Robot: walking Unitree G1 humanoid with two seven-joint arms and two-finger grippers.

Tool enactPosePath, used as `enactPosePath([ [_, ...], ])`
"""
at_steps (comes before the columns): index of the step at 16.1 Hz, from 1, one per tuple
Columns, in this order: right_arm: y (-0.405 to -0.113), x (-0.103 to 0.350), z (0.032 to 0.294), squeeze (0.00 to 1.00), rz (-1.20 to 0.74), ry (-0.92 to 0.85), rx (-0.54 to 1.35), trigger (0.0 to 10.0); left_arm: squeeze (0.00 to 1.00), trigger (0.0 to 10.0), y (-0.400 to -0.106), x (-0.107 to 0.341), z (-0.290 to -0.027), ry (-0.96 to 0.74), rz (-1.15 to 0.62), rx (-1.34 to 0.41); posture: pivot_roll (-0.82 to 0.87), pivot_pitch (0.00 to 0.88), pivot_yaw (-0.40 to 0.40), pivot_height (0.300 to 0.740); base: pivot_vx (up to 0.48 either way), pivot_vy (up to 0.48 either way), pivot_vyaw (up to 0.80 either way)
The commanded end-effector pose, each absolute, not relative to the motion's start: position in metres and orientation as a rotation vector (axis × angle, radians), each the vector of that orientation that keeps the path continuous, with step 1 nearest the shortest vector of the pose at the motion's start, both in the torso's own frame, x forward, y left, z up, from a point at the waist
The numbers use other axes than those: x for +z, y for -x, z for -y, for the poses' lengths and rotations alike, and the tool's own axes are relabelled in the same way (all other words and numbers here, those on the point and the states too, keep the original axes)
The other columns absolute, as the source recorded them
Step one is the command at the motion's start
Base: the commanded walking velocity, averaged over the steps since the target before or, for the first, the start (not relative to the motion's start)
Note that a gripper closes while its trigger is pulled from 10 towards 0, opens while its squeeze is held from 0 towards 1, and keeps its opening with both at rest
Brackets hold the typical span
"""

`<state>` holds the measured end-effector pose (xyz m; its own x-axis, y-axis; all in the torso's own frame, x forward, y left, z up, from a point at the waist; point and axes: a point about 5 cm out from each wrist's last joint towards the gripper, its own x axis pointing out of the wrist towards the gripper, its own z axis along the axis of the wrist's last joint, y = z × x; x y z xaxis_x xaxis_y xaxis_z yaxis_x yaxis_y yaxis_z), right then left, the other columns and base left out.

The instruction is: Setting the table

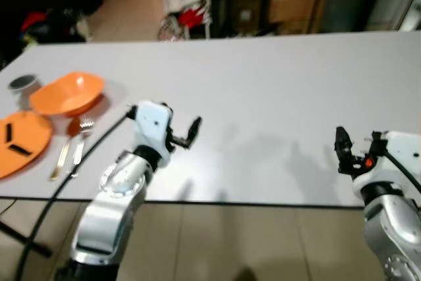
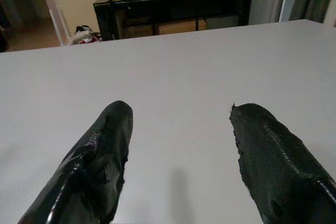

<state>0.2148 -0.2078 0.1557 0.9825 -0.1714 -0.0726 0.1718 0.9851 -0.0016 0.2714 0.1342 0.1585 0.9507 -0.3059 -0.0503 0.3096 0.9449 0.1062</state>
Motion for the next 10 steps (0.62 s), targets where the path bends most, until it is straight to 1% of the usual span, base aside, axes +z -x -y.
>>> enactPosePath([
  [1,-0.2156,0.1492,0.1986,0.00,-0.116,-0.016,-0.139,10.0,0.00,10.0,-0.2737,0.1542,-0.1510,-0.140,-0.071,-0.230,0.04,0.000,0.097,0.740,0.000,0.000,0.00],
  [4,-0.2170,0.1472,0.1985,0.00,-0.131,0.004,-0.137,10.0,0.00,10.0,-0.2741,0.1530,-0.1556,-0.164,-0.084,-0.222,0.05,0.000,0.093,0.740,0.000,0.000,0.00],
  [10,-0.2175,0.1468,0.1987,0.00,-0.135,-0.004,-0.139,10.0,0.00,10.0,-0.2739,0.1530,-0.1556,-0.166,-0.083,-0.224,0.05,0.000,0.093,0.740,0.000,0.000,0.00],
])
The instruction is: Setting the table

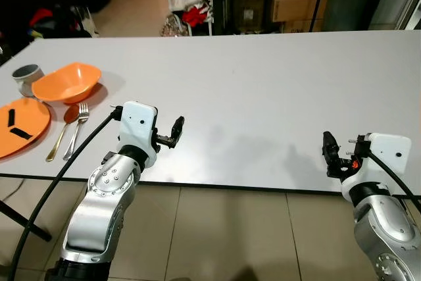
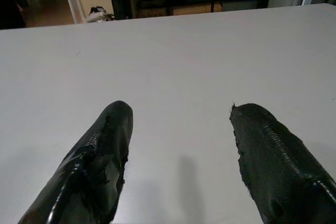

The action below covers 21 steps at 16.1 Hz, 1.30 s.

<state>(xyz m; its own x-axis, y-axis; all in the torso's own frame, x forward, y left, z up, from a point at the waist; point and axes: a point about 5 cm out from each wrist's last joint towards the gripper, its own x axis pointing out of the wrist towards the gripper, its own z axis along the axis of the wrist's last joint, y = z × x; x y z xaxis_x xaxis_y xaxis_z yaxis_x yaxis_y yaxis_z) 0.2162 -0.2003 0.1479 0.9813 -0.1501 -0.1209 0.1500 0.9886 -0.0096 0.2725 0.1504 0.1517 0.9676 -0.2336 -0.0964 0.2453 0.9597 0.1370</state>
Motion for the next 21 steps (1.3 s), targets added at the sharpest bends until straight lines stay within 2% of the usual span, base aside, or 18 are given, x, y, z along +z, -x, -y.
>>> enactPosePath([
  [1,-0.2175,0.1468,0.1987,0.00,-0.135,-0.004,-0.139,10.0,0.00,10.0,-0.2739,0.1530,-0.1556,-0.166,-0.083,-0.224,0.05,0.000,0.093,0.740,0.000,0.000,0.00],
  [21,-0.2218,0.1517,0.1953,0.00,-0.108,0.004,-0.087,10.0,0.00,10.0,-0.2752,0.1549,-0.1546,-0.169,-0.074,-0.214,0.05,0.000,0.077,0.740,0.000,0.000,0.00],
])
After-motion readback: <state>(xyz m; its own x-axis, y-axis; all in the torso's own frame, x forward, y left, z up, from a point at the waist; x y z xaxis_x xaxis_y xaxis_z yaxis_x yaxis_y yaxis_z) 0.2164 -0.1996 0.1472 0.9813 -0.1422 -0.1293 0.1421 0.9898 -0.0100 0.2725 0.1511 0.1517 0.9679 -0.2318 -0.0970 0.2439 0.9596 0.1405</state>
